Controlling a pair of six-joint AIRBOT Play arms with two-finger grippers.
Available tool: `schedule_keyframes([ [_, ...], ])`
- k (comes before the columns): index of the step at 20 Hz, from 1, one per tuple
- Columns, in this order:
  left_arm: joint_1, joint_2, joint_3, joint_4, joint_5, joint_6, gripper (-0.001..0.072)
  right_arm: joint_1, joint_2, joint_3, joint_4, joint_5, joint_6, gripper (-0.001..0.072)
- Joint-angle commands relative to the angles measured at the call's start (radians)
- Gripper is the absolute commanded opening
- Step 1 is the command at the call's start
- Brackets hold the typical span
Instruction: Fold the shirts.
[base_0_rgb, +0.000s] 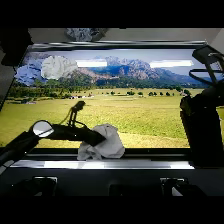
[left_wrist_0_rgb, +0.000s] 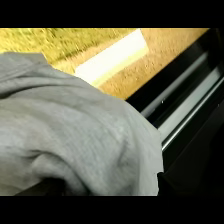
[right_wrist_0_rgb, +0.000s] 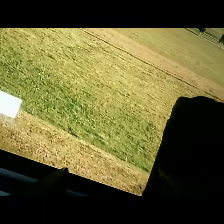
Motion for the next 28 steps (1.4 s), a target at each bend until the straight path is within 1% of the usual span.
schedule_keyframes([
  [1,0.173,0.024,0.09,0.007,-0.056,-0.021,0.072,0.001,-0.068,-0.003,0.066,0.068,0.0,0.0652],
  [3,0.353,0.021,0.161,0.037,-0.175,-0.039,0.072,0.001,-0.102,-0.05,0.187,0.1,-0.023,0.0652],
  [4,0.428,0.017,0.163,0.07,-0.242,-0.06,0.072,0.001,-0.106,-0.102,0.25,0.084,-0.039,0.0652],
  [6,0.539,0.006,0.121,0.189,-0.363,-0.067,0.072,0.001,-0.106,-0.245,0.359,0.028,-0.064,0.0653],
  [7,0.575,0.006,0.072,0.239,-0.368,-0.068,0.072,0.001,-0.106,-0.326,0.404,-0.002,-0.077,0.0653],
  [8,0.603,0.003,0.023,0.249,-0.354,-0.076,0.072,0.001,-0.106,-0.4,0.446,-0.023,-0.085,0.0653],
  [9,0.62,-0.01,-0.022,0.24,-0.331,-0.102,0.072,0.001,-0.106,-0.476,0.491,-0.05,-0.09,0.0653],
  [10,0.622,-0.029,-0.057,0.218,-0.309,-0.116,0.072,0.001,-0.106,-0.539,0.537,-0.076,-0.097,0.0653],
  [12,0.6,-0.087,-0.103,0.138,-0.261,-0.119,0.072,0.003,-0.106,-0.646,0.626,-0.124,-0.129,0.0653],
  [15,0.535,-0.19,-0.108,0.021,-0.175,-0.107,0.072,0.003,-0.106,-0.727,0.649,-0.157,-0.163,0.0657],
  [16,0.511,-0.222,-0.108,-0.006,-0.149,-0.107,0.072,0.003,-0.106,-0.741,0.649,-0.164,-0.174,0.0706],
  [19,0.463,-0.283,-0.108,-0.039,-0.036,-0.104,0.072,0.003,-0.106,-0.77,0.652,-0.191,-0.193,0.0713],
  [20,0.452,-0.287,-0.108,-0.052,-0.002,-0.09,0.072,0.003,-0.106,-0.783,0.66,-0.198,-0.2,0.0714],
  [22,0.436,-0.289,-0.108,-0.055,0.05,-0.089,0.0702,0.003,-0.106,-0.827,0.702,-0.226,-0.215,0.0715],
  [23,0.428,-0.295,-0.108,-0.055,0.066,-0.099,0.0596,0.003,-0.106,-0.855,0.726,-0.249,-0.226,0.0715],
  [24,0.423,-0.304,-0.108,-0.055,0.082,-0.123,0.0474,0.018,-0.106,-0.882,0.74,-0.28,-0.232,0.0715],
  [25,0.419,-0.312,-0.108,-0.055,0.102,-0.166,0.037,0.054,-0.106,-0.903,0.739,-0.31,-0.233,0.0714],
  [26,0.415,-0.317,-0.108,-0.055,0.123,-0.202,0.0338,0.109,-0.106,-0.921,0.74,-0.346,-0.232,0.0715],
  [27,0.415,-0.316,-0.108,-0.056,0.133,-0.216,0.0128,0.177,-0.106,-0.927,0.74,-0.384,-0.22,0.0715],
  [28,0.415,-0.316,-0.105,-0.055,0.132,-0.216,0.0041,0.238,-0.106,-0.927,0.745,-0.427,-0.197,0.0716],
])
